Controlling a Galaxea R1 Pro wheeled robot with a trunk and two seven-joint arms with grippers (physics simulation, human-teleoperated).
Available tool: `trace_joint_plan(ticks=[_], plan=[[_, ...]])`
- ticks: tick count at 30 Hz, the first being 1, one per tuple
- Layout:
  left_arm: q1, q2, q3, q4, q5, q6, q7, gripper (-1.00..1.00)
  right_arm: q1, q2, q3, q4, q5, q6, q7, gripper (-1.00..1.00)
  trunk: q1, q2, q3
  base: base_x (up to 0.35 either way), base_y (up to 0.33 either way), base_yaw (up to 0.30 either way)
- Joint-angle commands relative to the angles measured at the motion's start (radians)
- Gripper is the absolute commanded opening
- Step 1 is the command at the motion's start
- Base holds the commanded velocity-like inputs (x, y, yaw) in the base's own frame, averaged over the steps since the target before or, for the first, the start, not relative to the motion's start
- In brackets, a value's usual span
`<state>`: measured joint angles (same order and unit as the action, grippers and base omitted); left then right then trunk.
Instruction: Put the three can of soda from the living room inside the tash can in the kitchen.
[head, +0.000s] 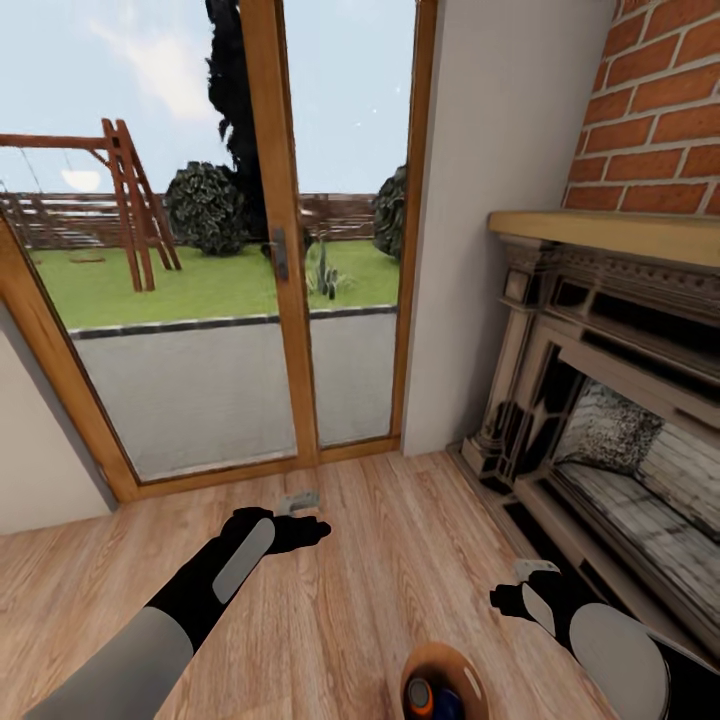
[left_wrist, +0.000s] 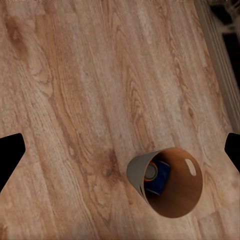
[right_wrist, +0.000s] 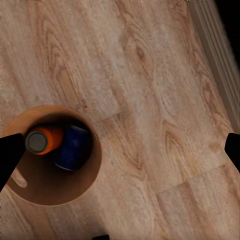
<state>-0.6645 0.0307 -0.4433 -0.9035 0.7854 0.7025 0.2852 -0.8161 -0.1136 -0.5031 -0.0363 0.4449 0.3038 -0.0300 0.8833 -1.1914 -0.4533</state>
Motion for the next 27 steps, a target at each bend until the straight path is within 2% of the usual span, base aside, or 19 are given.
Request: trace_joint_plan(ticks=[1,17,27], plan=[[0.000,0.000,0.000,0.000,0.000,0.000,0.000,1.00,0.000,0.001,0.000,0.000,0.000,0.000,0.000,1.00,-0.004,0.007,0.004,0.000,0.000,0.000],[-0.001,0.000,0.000,0.002,0.000,0.000,0.001,1.00,0.000,0.003,0.000,0.001,0.000,0.000,-0.002,1.00,-0.065,0.119,0.077,0.000,0.000,0.000],[-0.001,-0.001,0.000,0.003,0.000,0.000,0.007,1.00,0.000,0.001,0.000,0.000,0.000,0.001,-0.001,1.00,-0.104,0.189,0.112,0.000,0.000,0.000]])
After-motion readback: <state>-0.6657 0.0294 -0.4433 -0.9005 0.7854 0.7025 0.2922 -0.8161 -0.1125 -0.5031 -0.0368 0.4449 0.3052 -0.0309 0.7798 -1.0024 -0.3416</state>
